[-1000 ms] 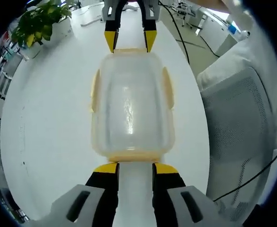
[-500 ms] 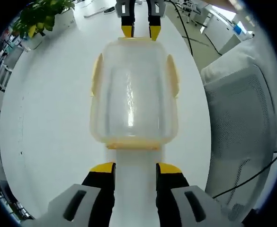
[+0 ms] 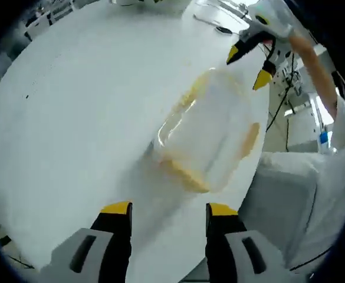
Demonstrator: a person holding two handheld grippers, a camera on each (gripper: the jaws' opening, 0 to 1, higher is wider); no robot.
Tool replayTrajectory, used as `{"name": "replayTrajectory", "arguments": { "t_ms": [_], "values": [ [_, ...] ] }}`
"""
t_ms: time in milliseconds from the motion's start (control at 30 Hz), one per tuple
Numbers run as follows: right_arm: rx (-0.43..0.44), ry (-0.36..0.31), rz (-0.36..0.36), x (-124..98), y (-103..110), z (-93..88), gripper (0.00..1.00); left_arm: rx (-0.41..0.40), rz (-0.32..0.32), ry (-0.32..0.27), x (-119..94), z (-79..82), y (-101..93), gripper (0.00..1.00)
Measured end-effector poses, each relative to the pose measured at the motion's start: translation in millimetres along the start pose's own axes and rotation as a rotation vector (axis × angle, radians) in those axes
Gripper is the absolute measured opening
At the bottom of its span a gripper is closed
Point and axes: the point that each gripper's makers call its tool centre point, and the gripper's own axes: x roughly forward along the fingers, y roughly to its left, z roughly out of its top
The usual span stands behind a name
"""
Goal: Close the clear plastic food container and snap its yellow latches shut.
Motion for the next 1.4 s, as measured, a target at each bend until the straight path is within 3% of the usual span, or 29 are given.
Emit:
{"name": "replayTrajectory", "arguments": {
  "t_ms": [100, 133, 167, 233, 467, 567, 600, 767, 900, 933, 967, 1233, 1300, 1400],
  "values": [
    [0.156, -0.071, 0.151, -2, 21, 7.3, 0.35, -0.323, -0.167, -0.074, -1, 12.7, -22.7, 0.58],
    [0.175, -0.081, 0.167, -3, 21, 9.4, 0.36, -0.357, -0.194, -0.087, -1, 14.9, -24.8, 0.57],
    [0.236, -0.107, 0.201, -4, 24, 14.0, 0.36, -0.423, -0.202, -0.114, 1, 19.1, -23.9, 0.54],
    [0.299, -0.131, 0.225, -3, 26, 17.8, 0.36, -0.508, -0.173, -0.108, 5, 16.9, -18.3, 0.49],
    [0.344, -0.13, 0.185, 8, 20, 19.5, 0.28, -0.546, -0.193, -0.134, 12, 22.0, -25.5, 0.47],
    [0.348, -0.127, 0.179, 14, 23, 22.7, 0.24, -0.548, -0.17, -0.135, 13, 24.2, -24.8, 0.47],
    [0.346, -0.121, 0.179, 16, 24, 23.2, 0.24, -0.52, -0.17, -0.145, 14, 26.1, -25.7, 0.45],
    [0.309, -0.083, 0.171, 26, 32, 21.2, 0.29, -0.538, -0.165, -0.123, 19, 22.9, -27.1, 0.41],
    [0.247, -0.031, 0.083, 32, 23, 11.4, 0.18, -0.536, -0.15, -0.112, 20, 22.8, -25.1, 0.4],
    [0.234, -0.056, 0.12, 32, 27, 17.6, 0.18, -0.542, -0.147, -0.11, 21, 22.8, -24.5, 0.4],
    [0.276, -0.048, 0.108, 31, 24, 17.8, 0.18, -0.548, -0.138, -0.106, 22, 22.7, -23.2, 0.4],
    [0.274, -0.043, 0.114, 30, 25, 15.8, 0.17, -0.534, -0.074, -0.076, 27, 18.7, -15.4, 0.27],
    [0.276, -0.038, 0.117, 30, 24, 15.9, 0.17, -0.481, -0.062, -0.061, 28, 17.3, -14.8, 0.26],
    [0.273, -0.031, 0.115, 30, 21, 17.2, 0.17, -0.489, -0.051, -0.057, 29, 18.7, -15.6, 0.26]
  ]
}}
